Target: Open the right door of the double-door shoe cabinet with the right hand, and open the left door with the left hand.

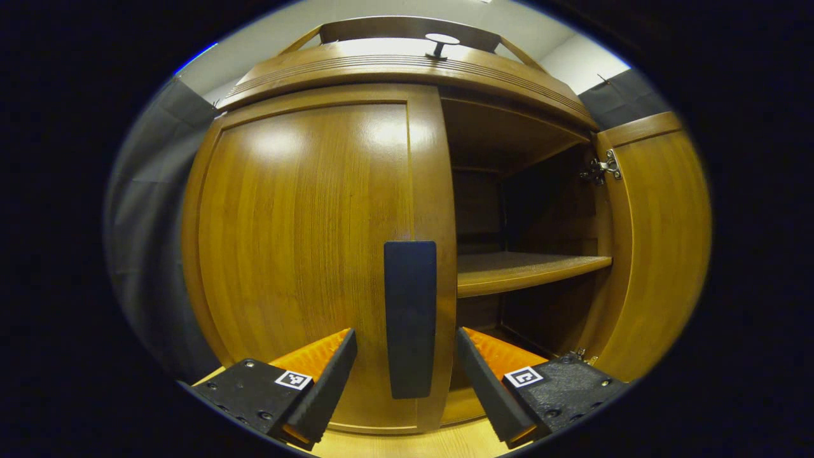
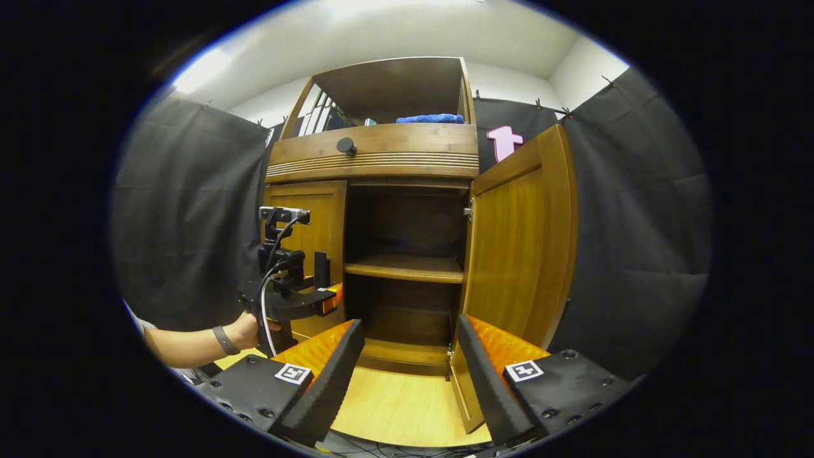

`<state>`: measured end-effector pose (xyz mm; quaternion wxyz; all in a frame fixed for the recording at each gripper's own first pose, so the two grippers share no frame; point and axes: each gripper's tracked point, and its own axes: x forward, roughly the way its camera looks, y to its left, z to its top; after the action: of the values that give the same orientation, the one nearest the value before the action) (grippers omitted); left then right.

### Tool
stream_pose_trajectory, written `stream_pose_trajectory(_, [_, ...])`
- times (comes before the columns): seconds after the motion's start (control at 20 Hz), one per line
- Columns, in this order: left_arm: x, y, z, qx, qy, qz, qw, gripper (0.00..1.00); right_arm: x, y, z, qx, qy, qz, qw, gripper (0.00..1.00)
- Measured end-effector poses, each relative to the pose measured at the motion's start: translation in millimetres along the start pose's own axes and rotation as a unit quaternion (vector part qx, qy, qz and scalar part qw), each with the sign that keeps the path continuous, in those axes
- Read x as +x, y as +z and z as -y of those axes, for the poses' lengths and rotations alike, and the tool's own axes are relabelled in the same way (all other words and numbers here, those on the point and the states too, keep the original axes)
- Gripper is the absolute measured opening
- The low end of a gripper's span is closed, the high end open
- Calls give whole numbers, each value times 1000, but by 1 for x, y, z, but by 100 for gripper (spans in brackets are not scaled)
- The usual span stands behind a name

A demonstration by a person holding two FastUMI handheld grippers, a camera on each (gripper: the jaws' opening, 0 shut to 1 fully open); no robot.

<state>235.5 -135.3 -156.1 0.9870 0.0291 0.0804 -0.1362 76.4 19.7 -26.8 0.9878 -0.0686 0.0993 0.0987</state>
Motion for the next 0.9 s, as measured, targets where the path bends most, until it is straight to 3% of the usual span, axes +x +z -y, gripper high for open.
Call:
stream_pose_trajectory(0.1, [2,1,-5,-15,-1,3,1000,84,0,1,3,7,-2,4,1000,98])
stream_pose_trajectory(0.2, [2,0,-6,-27,-12,4,1000,69,4,1,4,18,0,1,1000,94])
stream_pose_trajectory(0.25, [1,0,1,-39,-30,7,999,67,5,1,3,23,1,-1,1000,94])
stream_pose_trajectory(0.4, [-1,-2,5,-51,-33,7,998,29,6,4,3,35,0,1,999,94])
stream_pose_trajectory(0.55, [-5,0,7,-43,-35,-12,998,23,4,2,5,35,-3,-2,999,95])
stream_pose_trajectory(0.75, [-46,3,3,-31,-37,-22,999,25,-3,2,2,36,-2,3,999,98])
stream_pose_trajectory(0.9, [-83,5,-10,-22,-10,-31,999,24,-9,-2,2,37,0,4,999,96])
